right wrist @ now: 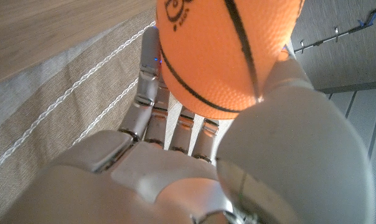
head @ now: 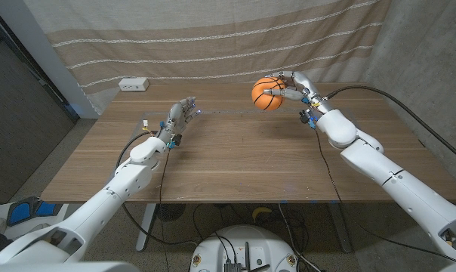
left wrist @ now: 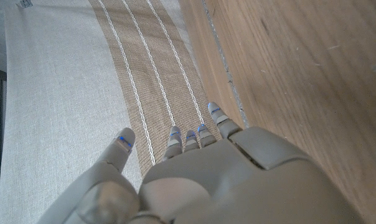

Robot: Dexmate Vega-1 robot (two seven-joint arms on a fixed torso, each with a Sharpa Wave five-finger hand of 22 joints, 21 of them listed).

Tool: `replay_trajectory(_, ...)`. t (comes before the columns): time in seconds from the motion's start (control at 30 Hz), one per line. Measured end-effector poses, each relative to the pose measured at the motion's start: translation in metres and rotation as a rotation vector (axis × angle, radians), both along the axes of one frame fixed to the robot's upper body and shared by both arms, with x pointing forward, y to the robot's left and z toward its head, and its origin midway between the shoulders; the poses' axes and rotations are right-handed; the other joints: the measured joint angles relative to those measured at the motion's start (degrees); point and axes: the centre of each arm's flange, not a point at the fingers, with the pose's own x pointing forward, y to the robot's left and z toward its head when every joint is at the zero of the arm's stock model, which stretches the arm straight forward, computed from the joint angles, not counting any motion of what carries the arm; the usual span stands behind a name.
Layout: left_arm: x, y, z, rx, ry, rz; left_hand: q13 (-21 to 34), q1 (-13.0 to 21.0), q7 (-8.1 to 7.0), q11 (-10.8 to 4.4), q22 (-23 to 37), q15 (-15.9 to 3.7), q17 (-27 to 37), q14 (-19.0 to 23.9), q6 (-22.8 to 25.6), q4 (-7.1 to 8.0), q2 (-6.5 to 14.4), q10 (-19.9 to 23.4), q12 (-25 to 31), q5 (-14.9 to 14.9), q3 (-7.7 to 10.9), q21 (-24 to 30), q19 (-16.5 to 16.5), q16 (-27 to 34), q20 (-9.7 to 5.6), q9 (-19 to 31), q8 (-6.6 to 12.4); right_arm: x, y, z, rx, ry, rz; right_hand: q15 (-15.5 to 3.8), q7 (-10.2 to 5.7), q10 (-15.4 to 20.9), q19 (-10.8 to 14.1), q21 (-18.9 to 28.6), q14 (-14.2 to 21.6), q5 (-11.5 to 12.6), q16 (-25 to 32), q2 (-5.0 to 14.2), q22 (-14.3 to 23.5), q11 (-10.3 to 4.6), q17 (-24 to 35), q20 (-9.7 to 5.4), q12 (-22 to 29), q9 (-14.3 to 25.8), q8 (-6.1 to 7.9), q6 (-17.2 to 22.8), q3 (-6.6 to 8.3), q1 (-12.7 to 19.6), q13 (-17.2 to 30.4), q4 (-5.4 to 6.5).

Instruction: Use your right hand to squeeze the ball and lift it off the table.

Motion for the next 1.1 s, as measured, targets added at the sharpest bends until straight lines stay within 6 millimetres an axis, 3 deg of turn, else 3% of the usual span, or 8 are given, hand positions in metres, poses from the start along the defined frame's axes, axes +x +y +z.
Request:
replay_trajectory(0.47,-0.002,0.001,0.0,0.005,-0.003,-0.002,0.0,0.0,0.0,0.0,0.0,0.0,0.0,0.0,0.0,0.0,0.0,0.0,0.0,0.0,0.0,-0.2,0.2,0.0,0.2,0.0,0.0,0.009,-0.019,-0.008,0.128,0.034,0.05,0.0,0.42,0.0,-0.2,0.4,0.0,0.0,0.0,0.0,-0.7,0.01,0.2,0.19,-0.2,-0.1,-0.4,0.8,-0.08,0.0,0.0,-0.08)
replay_trajectory(0.53,-0.002,0.002,0.001,0.005,-0.003,-0.002,0.0,0.0,0.0,0.0,0.0,0.0,0.0,0.0,0.0,0.0,0.0,0.0,0.0,0.0,0.0,-0.2,0.2,0.0,0.2,0.0,0.0,0.01,-0.022,-0.009,0.153,0.039,0.063,0.0,0.43,0.8,-0.2,0.9,0.0,-0.1,0.0,0.0,-0.8,0.83,0.3,0.19,-0.4,-0.1,-0.36,0.8,-0.08,0.0,0.0,-0.08)
replay_trajectory(1.1,0.0,0.005,0.003,0.005,-0.013,0.0,0.0,0.0,-0.31,-0.23,0.0,-0.21,0.0,0.2,0.3,0.0,0.0,0.2,0.0,0.0,0.0,-0.4,0.2,0.0,0.2,0.0,0.0,0.025,-0.043,-0.025,0.303,0.092,0.097,0.0,0.75,1.1,-0.2,1.4,0.0,-0.4,-0.3,0.0,-1.5,1.13,0.5,0.19,-0.8,0.5,-0.18,1.1,-0.08,0.0,0.0,-0.08)
